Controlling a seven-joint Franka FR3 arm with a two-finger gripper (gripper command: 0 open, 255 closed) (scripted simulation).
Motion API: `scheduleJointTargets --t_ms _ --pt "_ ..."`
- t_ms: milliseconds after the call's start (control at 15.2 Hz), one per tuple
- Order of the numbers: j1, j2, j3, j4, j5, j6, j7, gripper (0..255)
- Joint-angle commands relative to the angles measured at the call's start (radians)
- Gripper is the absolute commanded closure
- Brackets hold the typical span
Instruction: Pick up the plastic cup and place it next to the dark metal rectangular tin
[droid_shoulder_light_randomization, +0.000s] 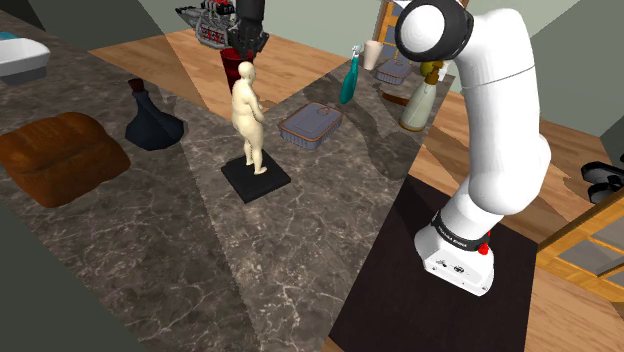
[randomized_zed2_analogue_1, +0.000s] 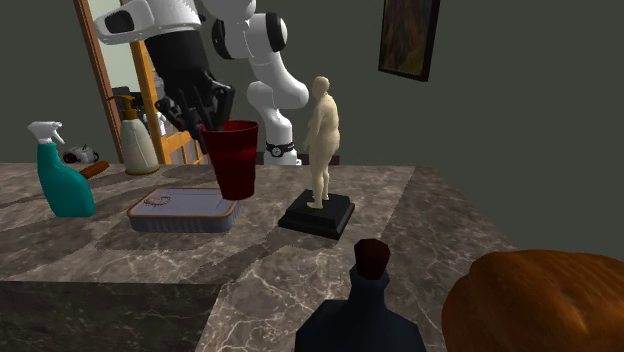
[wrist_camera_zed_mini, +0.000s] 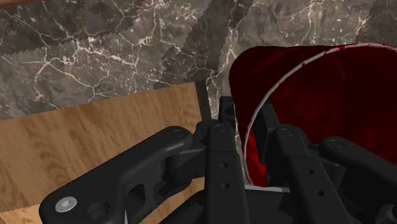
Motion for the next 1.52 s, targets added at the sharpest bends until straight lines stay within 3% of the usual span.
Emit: scheduleJointTargets --t_ms 0,660,1452 --pt "-0.004 -0.013 0.0 -0.045 0.002 0.033 -0.004 255" --pt "-0.015 -0.037 -0.001 -0.221 0.008 0.182 -0.026 255" --pt "-0.02 -0.019 -0.004 -0.352 0.01 0.33 -0.047 255"
